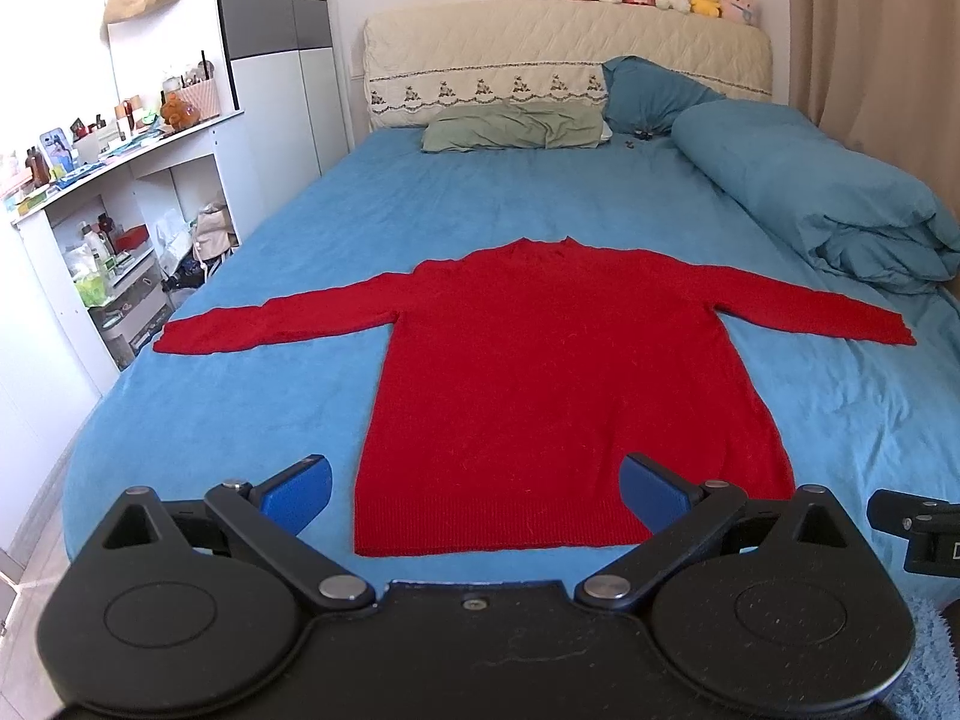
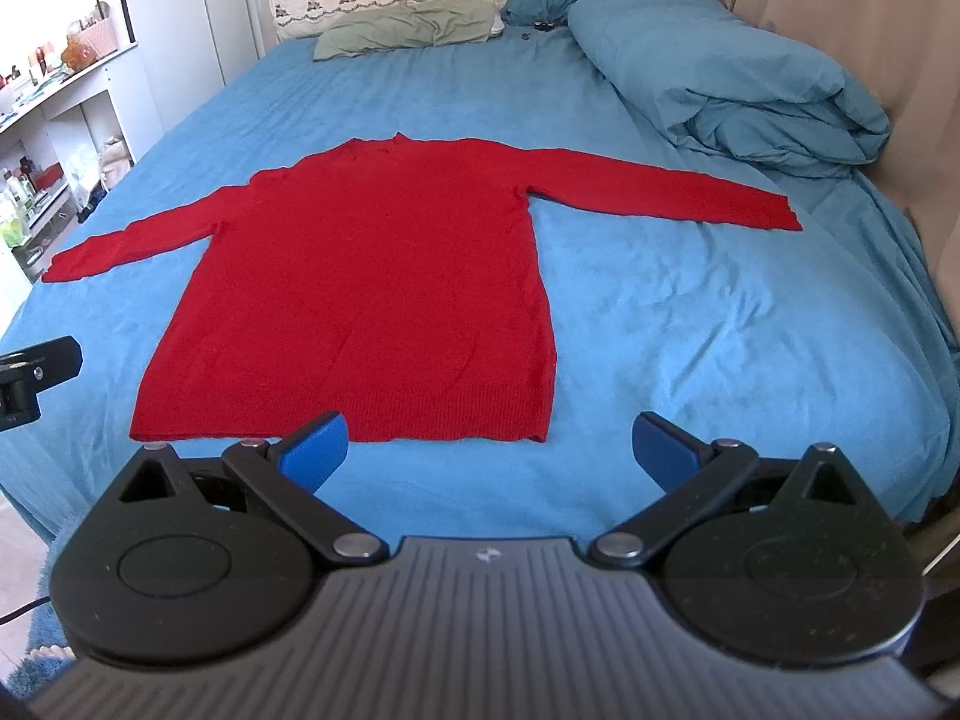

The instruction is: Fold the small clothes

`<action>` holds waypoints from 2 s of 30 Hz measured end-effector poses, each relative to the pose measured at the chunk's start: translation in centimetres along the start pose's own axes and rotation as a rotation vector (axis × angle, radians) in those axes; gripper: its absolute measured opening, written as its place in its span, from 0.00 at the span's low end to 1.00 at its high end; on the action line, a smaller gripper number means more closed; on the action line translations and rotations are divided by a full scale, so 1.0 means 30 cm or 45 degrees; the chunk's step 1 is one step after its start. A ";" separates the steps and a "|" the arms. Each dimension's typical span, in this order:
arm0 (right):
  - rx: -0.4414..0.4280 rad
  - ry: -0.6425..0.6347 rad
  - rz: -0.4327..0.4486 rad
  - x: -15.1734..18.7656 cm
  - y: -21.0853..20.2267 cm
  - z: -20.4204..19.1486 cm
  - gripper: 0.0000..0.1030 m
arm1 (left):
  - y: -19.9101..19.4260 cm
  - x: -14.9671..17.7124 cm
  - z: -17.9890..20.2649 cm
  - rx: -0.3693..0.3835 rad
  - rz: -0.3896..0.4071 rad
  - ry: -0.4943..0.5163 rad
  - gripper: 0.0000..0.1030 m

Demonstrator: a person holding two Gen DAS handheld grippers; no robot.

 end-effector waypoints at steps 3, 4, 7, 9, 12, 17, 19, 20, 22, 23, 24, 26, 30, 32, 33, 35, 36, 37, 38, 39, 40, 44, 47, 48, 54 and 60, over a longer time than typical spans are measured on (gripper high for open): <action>0.000 0.000 0.000 -0.002 -0.002 -0.001 1.00 | 0.000 0.001 0.001 -0.002 -0.003 0.000 1.00; 0.001 -0.001 0.000 -0.001 0.000 -0.001 1.00 | 0.002 -0.001 0.001 -0.003 -0.004 -0.001 1.00; -0.001 0.000 -0.001 -0.002 0.000 -0.001 1.00 | 0.002 -0.001 0.002 -0.004 -0.004 -0.002 1.00; -0.001 0.000 -0.003 -0.002 -0.002 -0.001 1.00 | 0.002 -0.001 0.001 -0.004 -0.004 -0.001 1.00; -0.001 -0.002 -0.004 -0.006 0.000 -0.003 1.00 | 0.001 -0.001 0.002 -0.002 -0.005 -0.002 1.00; -0.003 -0.002 -0.004 -0.006 -0.001 -0.003 1.00 | 0.001 -0.003 0.002 -0.002 -0.005 -0.004 1.00; -0.001 -0.002 -0.005 -0.005 0.000 -0.005 1.00 | 0.002 -0.006 0.002 0.002 -0.013 -0.012 1.00; -0.001 -0.002 -0.006 -0.006 0.001 -0.007 1.00 | 0.005 -0.011 0.004 0.012 -0.029 -0.021 1.00; -0.008 -0.011 -0.015 -0.010 0.006 -0.012 1.00 | 0.008 -0.027 0.012 0.032 -0.048 -0.045 1.00; -0.010 -0.008 -0.018 -0.014 0.008 -0.011 1.00 | 0.009 -0.041 0.022 0.044 -0.044 -0.047 1.00; -0.015 -0.005 -0.019 -0.019 0.011 -0.010 1.00 | 0.013 -0.055 0.034 0.053 -0.039 -0.044 1.00; -0.015 0.000 -0.018 -0.037 0.024 -0.001 1.00 | 0.027 -0.098 0.066 0.064 -0.017 -0.028 1.00; 0.013 0.058 -0.037 -0.095 0.091 0.060 1.00 | 0.105 -0.216 0.155 0.110 0.024 0.009 1.00; 0.037 0.092 -0.043 -0.128 0.142 0.109 1.00 | 0.167 -0.276 0.204 0.149 0.035 0.036 1.00; 0.067 0.118 -0.042 -0.151 0.176 0.143 1.00 | 0.206 -0.307 0.231 0.175 0.039 0.049 1.00; 0.113 0.170 -0.040 -0.195 0.237 0.213 1.00 | 0.299 -0.372 0.292 0.217 0.044 0.076 1.00; 0.135 0.205 -0.043 -0.220 0.275 0.255 1.00 | 0.348 -0.405 0.324 0.245 0.050 0.090 1.00; 0.157 0.245 -0.047 -0.246 0.318 0.302 1.00 | 0.402 -0.437 0.361 0.284 0.058 0.104 1.00; 0.169 0.276 -0.049 -0.267 0.355 0.345 1.00 | 0.451 -0.466 0.395 0.322 0.061 0.113 1.00; 0.182 0.310 -0.044 -0.289 0.396 0.390 1.00 | 0.505 -0.497 0.432 0.345 0.059 0.123 1.00; 0.206 0.344 -0.037 -0.309 0.439 0.438 1.00 | 0.546 -0.517 0.462 0.354 0.052 0.137 1.00; 0.283 0.429 -0.039 -0.374 0.606 0.619 1.00 | 0.730 -0.604 0.603 0.369 -0.004 0.211 1.00; 0.305 0.519 -0.042 -0.408 0.743 0.767 1.00 | 0.870 -0.645 0.697 0.379 -0.077 0.219 1.00; 0.319 0.531 -0.048 -0.419 0.789 0.813 1.00 | 0.921 -0.650 0.726 0.381 -0.110 0.221 1.00; 0.349 0.621 -0.006 -0.443 1.018 1.015 1.00 | 1.239 -0.624 0.868 0.316 -0.281 0.243 1.00; 0.331 0.789 -0.001 -0.429 1.246 1.185 0.92 | 1.516 -0.558 0.923 0.247 -0.405 0.135 0.99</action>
Point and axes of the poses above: each gripper's, at about its wrist camera, not at the fingertips, and y roughly the way its jaws point, z to its right, x to its underside, the point moved 2 cm from there along y, roughly the way its jaws point, and after that the axes turned 8 degrees about -y, right-handed, at the moved point
